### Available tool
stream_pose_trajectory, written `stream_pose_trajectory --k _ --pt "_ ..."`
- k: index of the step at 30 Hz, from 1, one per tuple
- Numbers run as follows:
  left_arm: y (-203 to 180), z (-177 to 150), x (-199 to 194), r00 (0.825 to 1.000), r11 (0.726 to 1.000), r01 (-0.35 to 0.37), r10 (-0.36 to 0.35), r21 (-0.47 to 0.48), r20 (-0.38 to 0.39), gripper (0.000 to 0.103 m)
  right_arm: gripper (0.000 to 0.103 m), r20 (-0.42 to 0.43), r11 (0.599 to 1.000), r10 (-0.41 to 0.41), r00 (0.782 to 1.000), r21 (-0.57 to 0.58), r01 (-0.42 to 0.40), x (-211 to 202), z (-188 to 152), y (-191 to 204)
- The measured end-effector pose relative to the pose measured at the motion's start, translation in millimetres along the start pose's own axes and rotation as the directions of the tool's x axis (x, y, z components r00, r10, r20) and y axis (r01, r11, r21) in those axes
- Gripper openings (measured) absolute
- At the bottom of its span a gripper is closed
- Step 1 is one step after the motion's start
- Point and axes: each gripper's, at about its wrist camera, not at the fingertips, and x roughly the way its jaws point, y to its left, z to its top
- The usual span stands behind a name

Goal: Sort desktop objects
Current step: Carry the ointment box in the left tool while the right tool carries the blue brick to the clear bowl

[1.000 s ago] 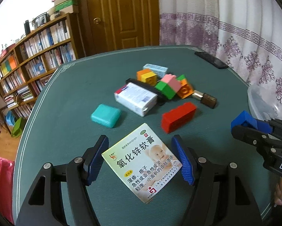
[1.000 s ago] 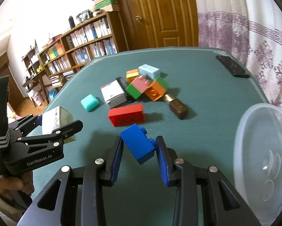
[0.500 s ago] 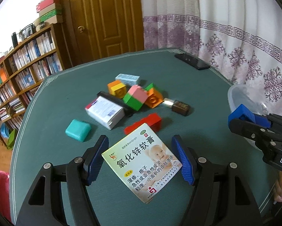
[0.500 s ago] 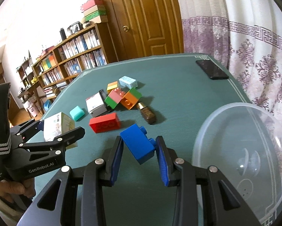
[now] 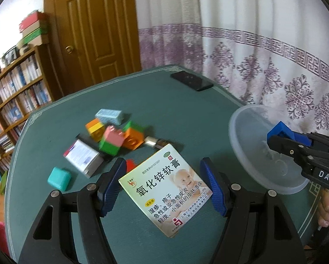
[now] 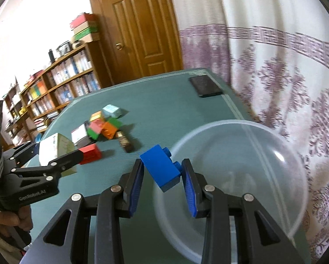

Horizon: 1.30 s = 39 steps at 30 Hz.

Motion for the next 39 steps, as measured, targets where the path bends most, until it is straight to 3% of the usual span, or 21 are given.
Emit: stream_pose_trajectory --k 16,39 --pt "-85 45 24 0.990 0.983 0.130 -0.135 0.132 0.030 0.072 0.039 0.014 0.976 -0.146 0.989 0.163 0.141 -16 -2 -83" --pt "-145 72 72 0.968 0.951 0.251 -0.250 0.180 -0.025 0.073 0.039 -0.005 0.944 -0.216 0.976 0.255 0.210 -9 7 -129"
